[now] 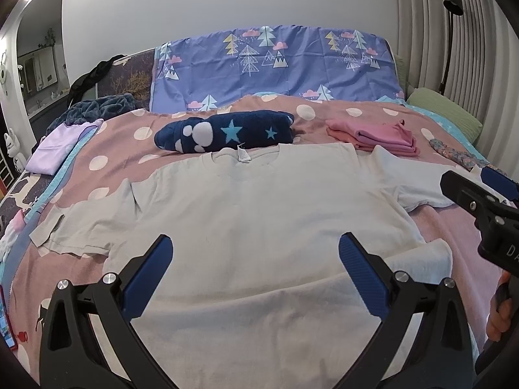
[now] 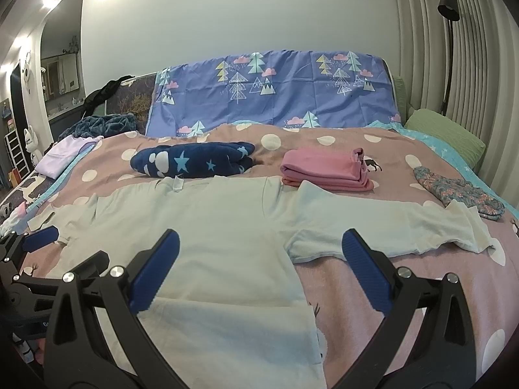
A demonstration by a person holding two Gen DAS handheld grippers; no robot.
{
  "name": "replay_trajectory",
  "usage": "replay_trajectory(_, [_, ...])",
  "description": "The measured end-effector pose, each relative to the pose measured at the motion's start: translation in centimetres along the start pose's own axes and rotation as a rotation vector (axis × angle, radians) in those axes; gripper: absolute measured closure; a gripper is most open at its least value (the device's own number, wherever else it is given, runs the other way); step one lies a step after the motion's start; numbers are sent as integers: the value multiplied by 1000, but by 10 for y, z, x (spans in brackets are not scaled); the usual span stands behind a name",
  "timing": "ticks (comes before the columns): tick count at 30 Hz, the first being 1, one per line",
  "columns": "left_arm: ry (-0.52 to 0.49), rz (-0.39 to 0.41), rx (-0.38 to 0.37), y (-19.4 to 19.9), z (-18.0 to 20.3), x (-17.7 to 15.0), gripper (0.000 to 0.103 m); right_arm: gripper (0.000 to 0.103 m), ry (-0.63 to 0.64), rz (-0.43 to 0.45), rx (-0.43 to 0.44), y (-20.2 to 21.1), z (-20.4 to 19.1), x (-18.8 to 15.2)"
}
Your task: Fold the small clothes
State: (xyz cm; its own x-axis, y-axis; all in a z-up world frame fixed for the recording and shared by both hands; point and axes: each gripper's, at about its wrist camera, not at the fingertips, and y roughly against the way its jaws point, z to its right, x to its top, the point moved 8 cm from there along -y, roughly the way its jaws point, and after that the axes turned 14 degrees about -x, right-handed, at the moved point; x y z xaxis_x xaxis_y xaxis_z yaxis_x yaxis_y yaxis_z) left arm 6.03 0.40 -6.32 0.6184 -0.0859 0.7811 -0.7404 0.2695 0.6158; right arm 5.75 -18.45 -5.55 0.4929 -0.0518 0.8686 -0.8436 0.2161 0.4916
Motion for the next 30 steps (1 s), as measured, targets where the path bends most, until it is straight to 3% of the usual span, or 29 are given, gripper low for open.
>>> replay_trajectory(30, [37, -32, -26, -11, -8, -14, 1, 4, 35, -93, -6, -20, -10, -18])
